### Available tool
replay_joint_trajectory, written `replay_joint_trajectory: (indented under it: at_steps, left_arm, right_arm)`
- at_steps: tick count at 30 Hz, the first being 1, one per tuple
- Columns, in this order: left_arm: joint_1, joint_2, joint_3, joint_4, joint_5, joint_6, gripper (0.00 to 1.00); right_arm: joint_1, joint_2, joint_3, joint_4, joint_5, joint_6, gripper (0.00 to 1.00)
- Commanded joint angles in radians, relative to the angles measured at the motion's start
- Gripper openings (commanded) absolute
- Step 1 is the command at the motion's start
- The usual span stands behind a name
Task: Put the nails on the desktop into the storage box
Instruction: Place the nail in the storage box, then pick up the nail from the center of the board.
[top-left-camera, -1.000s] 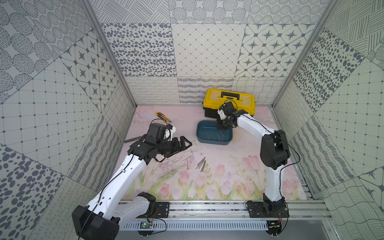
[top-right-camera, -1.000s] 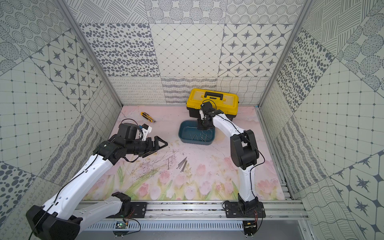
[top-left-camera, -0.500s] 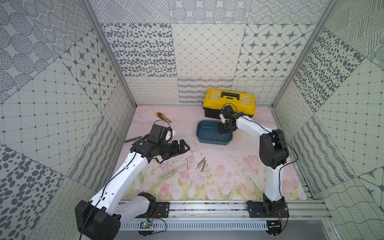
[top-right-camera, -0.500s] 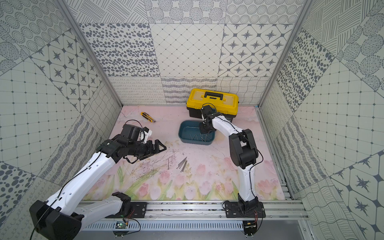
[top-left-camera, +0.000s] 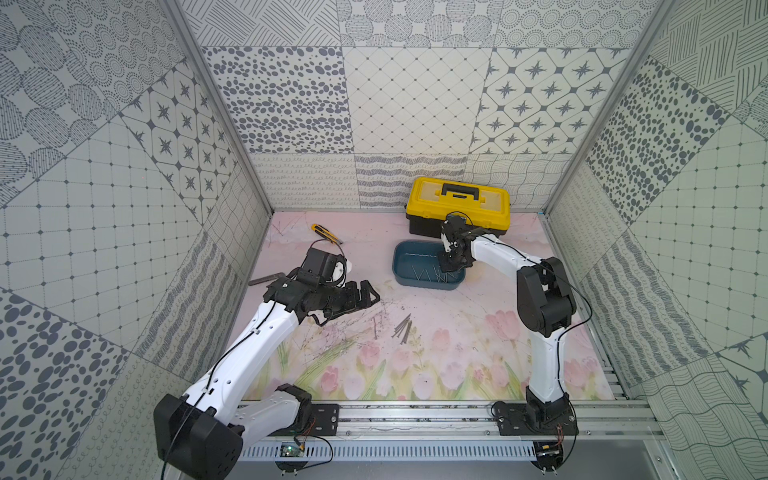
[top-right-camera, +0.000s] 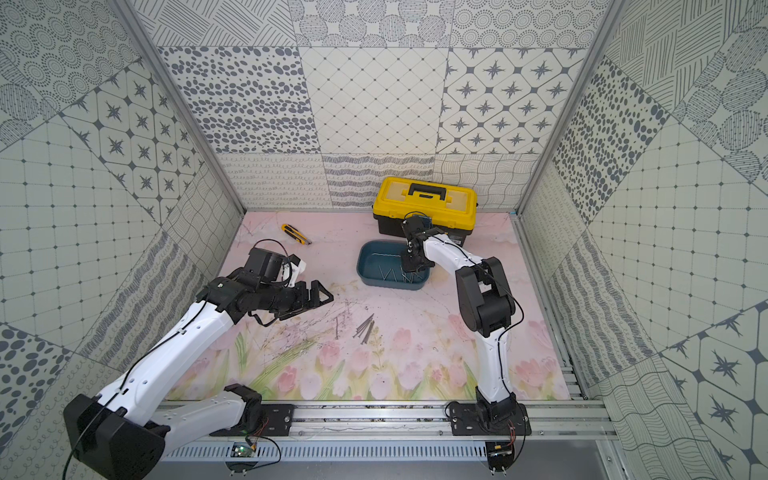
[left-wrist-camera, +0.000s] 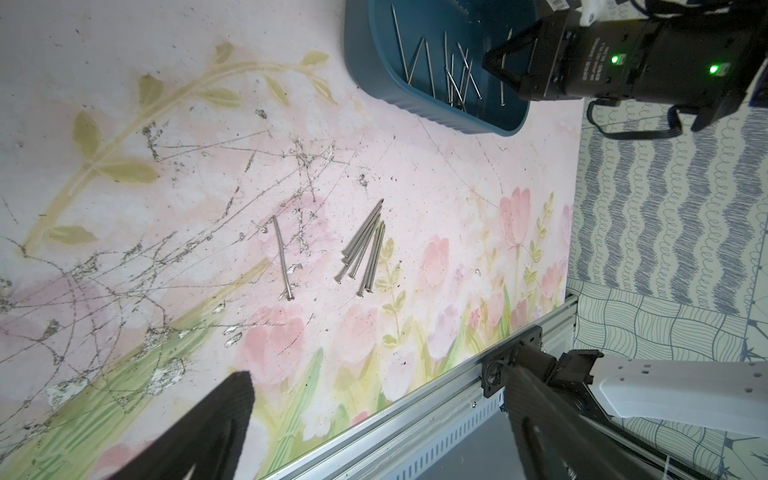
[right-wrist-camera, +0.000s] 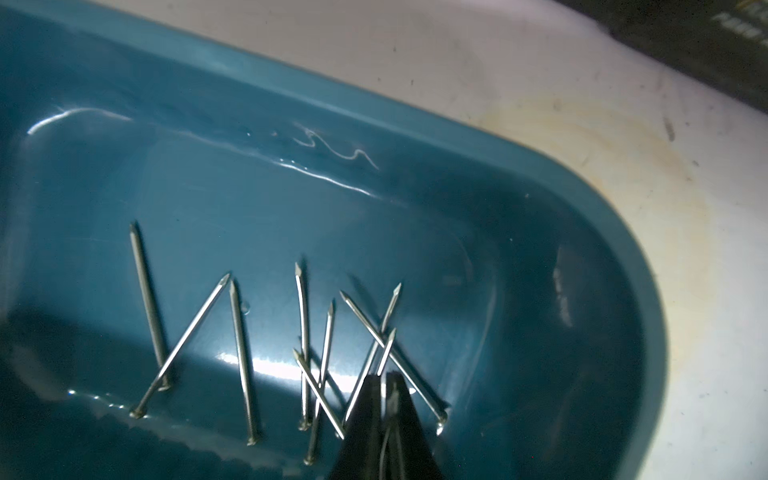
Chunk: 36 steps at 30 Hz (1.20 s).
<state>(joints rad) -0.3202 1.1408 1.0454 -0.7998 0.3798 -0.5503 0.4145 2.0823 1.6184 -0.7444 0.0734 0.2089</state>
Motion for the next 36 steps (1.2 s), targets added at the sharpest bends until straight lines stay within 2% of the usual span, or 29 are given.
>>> replay_joint_trajectory:
  at_steps: [1,7,11,15,27,36]
  left_arm:
    - [0.008,0.004,0.006,-0.036,-0.02,0.033,1.0]
    - [0.007,0.001,-0.003,-0.043,-0.029,0.033,0.99]
    - [0.007,0.0,-0.007,-0.046,-0.032,0.032,0.99]
    - [0.008,-0.007,-0.019,-0.039,-0.043,0.019,0.99]
    - [0.008,0.009,-0.035,-0.054,-0.103,0.001,0.99]
    - [-0.055,0.086,-0.062,-0.057,-0.151,-0.003,1.0]
  right_arm:
    - [0.001,0.017,-0.019,0.014,0.018,0.007,0.09]
    - [0.001,0.013,-0.033,0.013,0.018,0.012,0.18]
    - [0.0,0.005,-0.037,0.013,0.011,0.021,0.3]
    - [0.001,-0.024,-0.032,0.013,-0.014,0.025,0.35]
    - [0.003,-0.223,0.0,0.012,-0.21,0.107,0.4]
    - [0.009,-0.424,-0.134,0.01,-0.316,0.216,0.41]
